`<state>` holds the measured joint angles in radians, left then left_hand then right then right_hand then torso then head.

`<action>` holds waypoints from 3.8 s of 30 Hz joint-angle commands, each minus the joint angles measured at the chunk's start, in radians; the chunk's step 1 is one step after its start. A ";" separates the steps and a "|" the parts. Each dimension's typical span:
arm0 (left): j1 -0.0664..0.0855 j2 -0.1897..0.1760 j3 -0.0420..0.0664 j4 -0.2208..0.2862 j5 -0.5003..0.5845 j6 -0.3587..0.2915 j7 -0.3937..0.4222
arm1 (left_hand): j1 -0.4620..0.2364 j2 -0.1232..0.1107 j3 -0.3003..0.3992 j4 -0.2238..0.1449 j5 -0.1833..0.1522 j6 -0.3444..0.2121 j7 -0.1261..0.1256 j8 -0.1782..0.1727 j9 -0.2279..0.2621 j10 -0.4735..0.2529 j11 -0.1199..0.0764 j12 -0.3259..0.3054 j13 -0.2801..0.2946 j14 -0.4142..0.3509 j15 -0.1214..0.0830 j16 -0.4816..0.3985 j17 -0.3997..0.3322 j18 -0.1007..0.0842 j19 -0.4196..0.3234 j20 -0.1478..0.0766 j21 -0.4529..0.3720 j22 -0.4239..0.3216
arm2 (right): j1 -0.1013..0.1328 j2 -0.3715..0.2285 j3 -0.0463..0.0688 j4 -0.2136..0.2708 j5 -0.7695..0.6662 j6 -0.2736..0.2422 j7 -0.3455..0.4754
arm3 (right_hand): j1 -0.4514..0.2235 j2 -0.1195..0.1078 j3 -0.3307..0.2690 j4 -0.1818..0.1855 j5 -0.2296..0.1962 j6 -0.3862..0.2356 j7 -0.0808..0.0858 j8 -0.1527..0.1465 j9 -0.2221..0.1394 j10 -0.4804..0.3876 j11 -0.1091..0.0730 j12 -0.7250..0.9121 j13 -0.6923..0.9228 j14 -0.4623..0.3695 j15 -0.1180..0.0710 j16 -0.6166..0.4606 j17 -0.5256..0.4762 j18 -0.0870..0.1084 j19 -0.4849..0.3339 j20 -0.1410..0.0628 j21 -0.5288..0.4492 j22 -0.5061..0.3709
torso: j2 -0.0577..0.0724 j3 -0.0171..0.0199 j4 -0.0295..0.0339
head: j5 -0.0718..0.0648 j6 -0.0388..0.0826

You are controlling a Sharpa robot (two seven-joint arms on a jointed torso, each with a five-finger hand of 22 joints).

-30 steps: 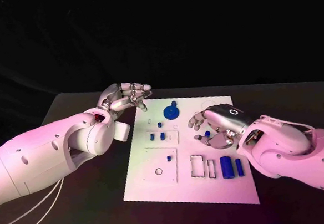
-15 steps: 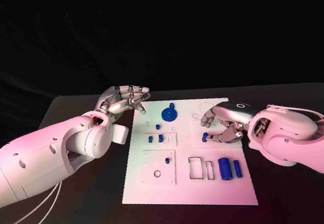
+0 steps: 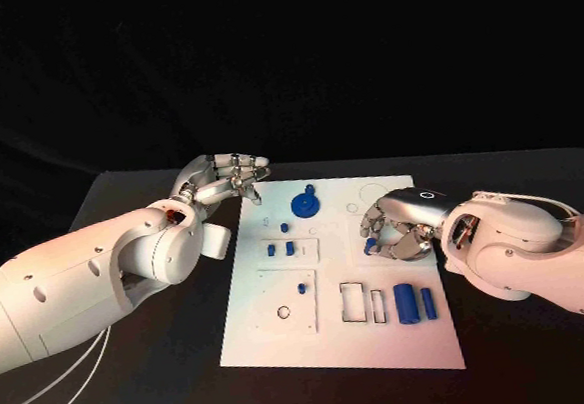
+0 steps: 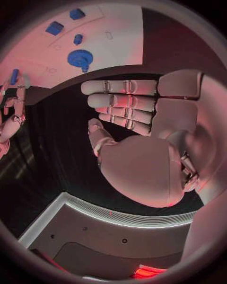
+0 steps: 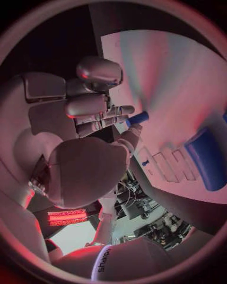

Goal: Assemble the parts on the task board

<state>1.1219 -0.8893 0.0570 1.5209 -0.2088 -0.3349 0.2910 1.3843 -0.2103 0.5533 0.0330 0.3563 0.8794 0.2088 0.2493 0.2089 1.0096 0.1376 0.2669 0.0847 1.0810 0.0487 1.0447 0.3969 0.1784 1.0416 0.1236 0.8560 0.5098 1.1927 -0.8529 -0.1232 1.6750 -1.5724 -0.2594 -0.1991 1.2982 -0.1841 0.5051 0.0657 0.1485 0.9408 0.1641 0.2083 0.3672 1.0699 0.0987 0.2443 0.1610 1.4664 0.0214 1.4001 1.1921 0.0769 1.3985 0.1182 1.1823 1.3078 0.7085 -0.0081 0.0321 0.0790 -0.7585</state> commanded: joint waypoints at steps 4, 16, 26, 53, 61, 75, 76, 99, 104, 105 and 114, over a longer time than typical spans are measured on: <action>0.000 0.003 0.000 0.000 -0.002 0.015 0.001 | 0.003 0.008 -0.004 -0.002 0.002 -0.007 0.002 -0.003 -0.001 -0.008 0.001 0.005 0.001 -0.005 -0.002 -0.002 -0.001 0.006 -0.001 0.005 -0.007 -0.001 | -0.005 0.005 -0.001 -0.002 0.016 -0.024 -0.010 | 0.008 0.031 0.055 0.004 -0.063 0.040 -0.007 0.017 0.004 0.037 -0.009 -0.002 -0.012 0.029 -0.012 0.008 0.008 0.002 0.010 -0.004 0.013 0.101 | 0.001 0.0006 0.0001 | -0.003 0.000; 0.000 0.002 0.000 0.000 -0.002 0.015 -0.001 | 0.003 0.010 -0.004 -0.001 0.002 -0.007 0.002 -0.002 -0.001 -0.009 0.002 0.006 0.001 -0.006 -0.001 -0.002 -0.001 0.006 -0.001 0.006 -0.007 -0.001 | -0.011 0.010 -0.001 -0.004 -0.002 -0.038 -0.024 | 0.028 0.046 0.112 -0.019 -0.086 0.084 -0.026 0.047 0.017 0.094 -0.028 0.003 -0.017 0.032 -0.027 0.014 0.016 -0.003 0.022 -0.018 0.036 0.115 | -0.001 0.0008 -0.0009 | -0.003 -0.007; 0.000 0.002 0.000 -0.002 -0.002 0.014 -0.002 | 0.003 0.010 -0.004 -0.001 0.002 -0.007 0.002 -0.002 -0.001 -0.009 0.002 0.006 0.001 -0.006 -0.001 -0.002 -0.001 0.006 -0.001 0.006 -0.007 -0.001 | -0.015 0.001 -0.001 0.017 -0.031 -0.105 -0.021 | 0.037 0.051 0.129 -0.036 -0.086 0.093 -0.029 0.059 0.026 0.102 -0.032 -0.001 -0.019 0.032 -0.031 0.014 0.015 -0.004 0.024 -0.022 0.039 0.118 | -0.002 0.0006 0.0001 | -0.002 -0.006; 0.000 0.020 -0.002 -0.014 -0.003 0.015 0.000 | 0.003 0.012 -0.004 -0.001 0.002 -0.007 0.002 -0.002 -0.001 -0.010 0.002 0.008 0.001 -0.006 -0.001 -0.002 -0.001 0.006 -0.001 0.006 -0.007 -0.002 | -0.039 0.100 0.010 0.144 -0.028 -0.229 0.060 | 0.031 0.046 0.133 -0.040 -0.088 0.095 -0.029 0.065 0.031 0.104 -0.031 -0.006 -0.022 0.033 -0.030 0.015 0.017 -0.004 0.025 -0.023 0.040 0.120 | -0.003 -0.0021 0.0015 | 0.022 -0.009; 0.000 0.029 -0.002 -0.017 -0.003 0.016 0.000 | 0.003 0.012 -0.004 -0.002 0.002 -0.008 0.003 -0.002 -0.002 -0.012 0.002 0.009 0.001 -0.007 -0.001 -0.002 -0.002 0.006 -0.002 0.006 -0.008 -0.002 | -0.094 0.190 0.001 0.105 -0.030 -0.208 0.083 | 0.031 0.046 0.134 -0.041 -0.087 0.095 -0.029 0.065 0.031 0.104 -0.031 -0.007 -0.022 0.033 -0.030 0.015 0.016 -0.003 0.022 -0.023 0.033 0.118 | -0.001 -0.0012 -0.0006 | 0.033 -0.011; 0.000 0.030 -0.002 -0.016 -0.003 0.015 -0.001 | 0.003 0.012 -0.004 -0.002 0.002 -0.008 0.003 -0.002 -0.002 -0.012 0.002 0.009 0.001 -0.007 -0.001 -0.002 -0.002 0.006 -0.002 0.006 -0.008 -0.002 | -0.123 0.244 -0.013 0.040 -0.046 -0.144 0.085 | 0.027 0.046 0.134 -0.041 -0.087 0.092 -0.027 0.064 0.032 0.104 -0.030 -0.009 -0.023 0.032 -0.030 0.014 0.014 -0.002 0.021 -0.023 0.030 0.117 | -0.001 0.0006 -0.0023 | 0.037 -0.018; 0.000 0.030 -0.002 -0.016 -0.003 0.015 -0.001 | 0.003 0.012 -0.004 -0.002 0.002 -0.008 0.003 -0.002 -0.002 -0.012 0.002 0.009 0.001 -0.007 -0.001 -0.002 -0.002 0.006 -0.002 0.006 -0.008 -0.002 | -0.124 0.245 -0.014 0.036 -0.051 -0.136 0.083 | 0.027 0.046 0.134 -0.041 -0.087 0.092 -0.027 0.064 0.032 0.104 -0.030 -0.009 -0.023 0.032 -0.030 0.014 0.014 -0.002 0.021 -0.023 0.030 0.117 | -0.001 0.0009 -0.0023 | 0.037 -0.018; 0.000 0.027 -0.002 -0.015 -0.003 0.015 -0.003 | 0.003 0.012 -0.004 -0.002 0.002 -0.008 0.003 -0.003 -0.002 -0.014 0.002 0.011 0.001 -0.007 -0.001 -0.001 -0.002 0.006 -0.002 0.006 -0.008 -0.002 | -0.136 0.258 -0.020 0.016 -0.133 -0.076 0.025 | 0.025 0.047 0.135 -0.041 -0.087 0.091 -0.027 0.065 0.032 0.104 -0.029 -0.010 -0.024 0.032 -0.029 0.013 0.013 -0.002 0.020 -0.023 0.030 0.117 | 0.000 0.0001 -0.0009 | 0.033 -0.022; 0.000 0.026 -0.002 -0.015 -0.003 0.016 -0.003 | 0.003 0.012 -0.004 -0.002 0.002 -0.008 0.003 -0.003 -0.002 -0.014 0.002 0.011 0.001 -0.007 -0.001 -0.001 -0.002 0.006 -0.002 0.006 -0.008 -0.002 | -0.138 0.267 -0.021 0.018 -0.147 -0.065 0.020 | 0.020 0.043 0.133 -0.041 -0.089 0.089 -0.027 0.065 0.033 0.104 -0.029 -0.012 -0.024 0.032 -0.029 0.013 0.012 -0.001 0.019 -0.022 0.026 0.116 | -0.001 0.0002 -0.0007 | 0.033 -0.023; 0.000 0.026 -0.002 -0.015 -0.003 0.015 -0.003 | 0.003 0.012 -0.004 -0.002 0.002 -0.008 0.003 -0.003 -0.002 -0.014 0.002 0.011 0.001 -0.007 -0.001 -0.001 -0.002 0.006 -0.002 0.006 -0.008 -0.002 | -0.139 0.269 -0.021 0.018 -0.149 -0.063 0.020 | 0.017 0.040 0.132 -0.042 -0.089 0.086 -0.026 0.065 0.034 0.103 -0.028 -0.014 -0.025 0.031 -0.029 0.013 0.011 -0.001 0.018 -0.022 0.025 0.116 | -0.001 0.0002 -0.0005 | 0.032 -0.023; 0.000 0.026 -0.002 -0.015 -0.003 0.015 -0.004 | 0.003 0.012 -0.004 -0.002 0.002 -0.008 0.003 -0.003 -0.002 -0.014 0.002 0.011 0.001 -0.007 -0.001 -0.001 -0.002 0.006 -0.002 0.006 -0.008 -0.002 | -0.144 0.282 -0.025 0.013 -0.147 -0.068 0.025 | -0.032 0.002 0.117 -0.032 -0.070 0.008 -0.002 0.021 0.017 0.083 -0.010 -0.034 -0.034 0.029 -0.014 0.010 0.004 0.000 0.012 -0.012 0.009 0.113 | -0.001 -0.0003 -0.0004 | 0.031 -0.022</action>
<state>1.1216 -0.8645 0.0541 1.5036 -0.2090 -0.3332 0.2831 1.3884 -0.2062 0.5533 0.0330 0.3563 0.8759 0.2122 0.2494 0.2086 1.0024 0.1376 0.2749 0.0847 1.0810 0.0487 1.0447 0.3957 0.1784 1.0416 0.1235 0.8528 0.5093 1.0516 -0.5718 -0.1474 1.6885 -1.7022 -0.3541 -0.1684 1.2758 -0.1795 0.6263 0.0346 0.0758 0.9560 0.1615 0.2341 0.3873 1.1557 0.0860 0.2127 0.1253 1.4665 -0.0003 1.4116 1.1974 0.0771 1.4123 0.1042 1.1974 1.3073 0.7076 -0.0082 0.0315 0.1108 -0.7812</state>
